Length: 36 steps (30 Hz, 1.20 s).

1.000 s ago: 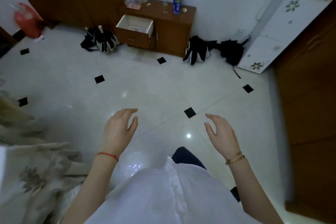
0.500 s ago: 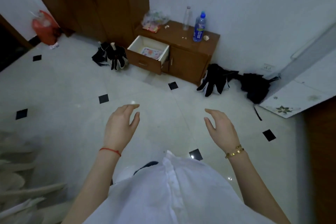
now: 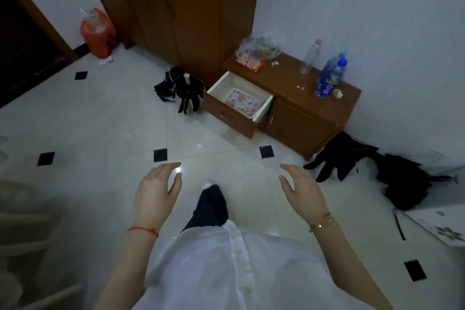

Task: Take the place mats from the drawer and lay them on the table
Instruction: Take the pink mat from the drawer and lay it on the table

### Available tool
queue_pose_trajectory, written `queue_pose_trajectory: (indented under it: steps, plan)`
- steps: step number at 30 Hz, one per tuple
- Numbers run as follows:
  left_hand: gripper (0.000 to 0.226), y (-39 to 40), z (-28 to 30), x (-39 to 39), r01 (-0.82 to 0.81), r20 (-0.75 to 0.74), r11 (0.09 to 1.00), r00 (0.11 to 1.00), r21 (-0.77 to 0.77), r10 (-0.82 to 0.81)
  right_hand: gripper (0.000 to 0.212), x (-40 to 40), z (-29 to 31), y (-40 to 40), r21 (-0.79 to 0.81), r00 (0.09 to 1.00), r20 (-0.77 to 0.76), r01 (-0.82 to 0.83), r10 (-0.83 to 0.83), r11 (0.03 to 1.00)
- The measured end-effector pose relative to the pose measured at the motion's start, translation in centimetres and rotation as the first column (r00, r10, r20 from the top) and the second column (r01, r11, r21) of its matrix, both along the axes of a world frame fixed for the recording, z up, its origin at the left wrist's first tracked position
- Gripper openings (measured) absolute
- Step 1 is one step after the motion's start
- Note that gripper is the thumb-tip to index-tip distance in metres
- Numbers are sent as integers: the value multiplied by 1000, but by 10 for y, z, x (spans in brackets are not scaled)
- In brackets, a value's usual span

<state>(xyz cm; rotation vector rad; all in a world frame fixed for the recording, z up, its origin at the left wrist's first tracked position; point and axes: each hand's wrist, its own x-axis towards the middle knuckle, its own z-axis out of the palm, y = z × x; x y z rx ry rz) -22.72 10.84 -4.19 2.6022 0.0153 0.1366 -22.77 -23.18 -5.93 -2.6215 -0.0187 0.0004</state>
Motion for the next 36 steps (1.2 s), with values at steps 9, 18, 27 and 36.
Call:
queue_pose_trajectory:
  steps: [9,18,27,36]
  plan:
    - [24,37,43,255,165,122,981,977,103,-177,29,212,33,54,71,994,50,91,-94,993]
    - [29,20,10,413,305,40,949,950,76,-308,21,314,-13,54,66,964,-64,262,-258,963]
    - [26,-23,-16,546,434,49,900,899,40,-436,31,432,-23,24,56,927,-79,371,-367,927]
    - [28,-54,-75,641,606,-61,796,795,15,-604,29,492,-69,23,12,796,-147,596,-588,803]
